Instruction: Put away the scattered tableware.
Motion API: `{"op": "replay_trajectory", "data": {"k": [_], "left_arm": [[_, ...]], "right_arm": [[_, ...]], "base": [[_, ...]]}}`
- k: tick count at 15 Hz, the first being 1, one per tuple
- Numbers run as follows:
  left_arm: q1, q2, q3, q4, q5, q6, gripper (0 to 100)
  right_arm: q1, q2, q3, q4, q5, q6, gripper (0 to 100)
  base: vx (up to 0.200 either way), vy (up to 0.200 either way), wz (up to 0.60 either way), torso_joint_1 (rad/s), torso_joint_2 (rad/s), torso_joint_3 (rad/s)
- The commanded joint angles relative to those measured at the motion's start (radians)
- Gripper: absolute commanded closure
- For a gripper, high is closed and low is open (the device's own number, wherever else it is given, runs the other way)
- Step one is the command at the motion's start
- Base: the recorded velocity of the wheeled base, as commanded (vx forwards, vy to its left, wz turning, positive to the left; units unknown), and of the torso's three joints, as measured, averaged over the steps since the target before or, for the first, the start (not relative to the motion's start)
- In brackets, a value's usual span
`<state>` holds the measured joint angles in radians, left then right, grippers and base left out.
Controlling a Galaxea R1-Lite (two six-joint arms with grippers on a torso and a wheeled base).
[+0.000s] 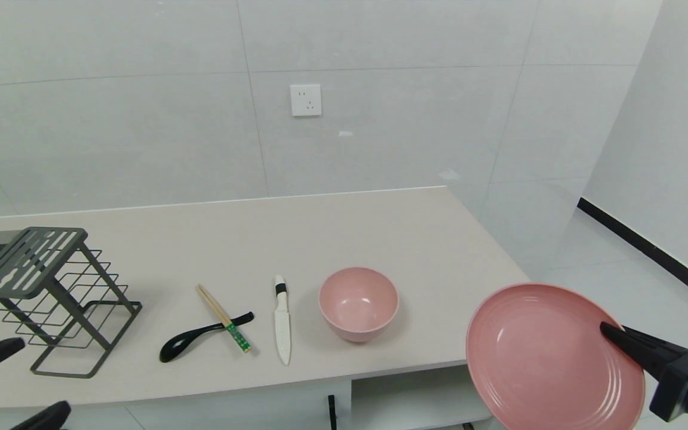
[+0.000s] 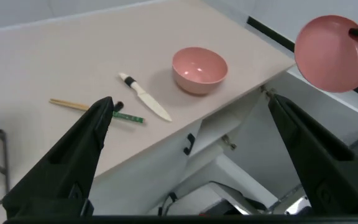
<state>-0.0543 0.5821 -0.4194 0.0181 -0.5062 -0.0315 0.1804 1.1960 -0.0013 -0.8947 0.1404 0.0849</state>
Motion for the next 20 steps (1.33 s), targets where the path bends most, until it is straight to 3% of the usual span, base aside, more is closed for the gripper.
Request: {"op": "replay_trajectory", "data": {"k": [1, 6, 13, 17, 20], "left_arm": [[-0.058, 0.26, -0.038, -0.079, -0.029, -0.027, 0], [-0.085, 0.525, 0.025, -0.348, -0.022, -0.093, 0], [-0.116, 0.805, -0.151, -0.36, 0.001, -0.094, 0], [-0.188, 0.949, -0.217, -0.38, 0.084, -0.093, 0], [-0.249, 1.088, -0.223, -0.495, 0.113, -0.094, 0]], "right_arm": [[-0.015, -0.044, 0.001, 0.03, 0.002, -0.005, 100], [-0.015, -0.133, 0.001, 0.111, 0.007, -0.027, 100], [-0.013, -0.228, 0.001, 0.249, 0.007, -0.031, 100], [-0.016, -0.22, 0.001, 0.246, 0.007, -0.047, 100], [-0.018, -0.217, 0.001, 0.243, 0.008, -0.047, 100]], "base": [[0.0, 0.0, 0.0, 0.0, 0.0, 0.0], [0.0, 0.0, 0.0, 0.0, 0.0, 0.0], [0.0, 0.0, 0.0, 0.0, 0.0, 0.0], [0.0, 0.0, 0.0, 0.0, 0.0, 0.0], [0.0, 0.0, 0.0, 0.0, 0.0, 0.0]]}}
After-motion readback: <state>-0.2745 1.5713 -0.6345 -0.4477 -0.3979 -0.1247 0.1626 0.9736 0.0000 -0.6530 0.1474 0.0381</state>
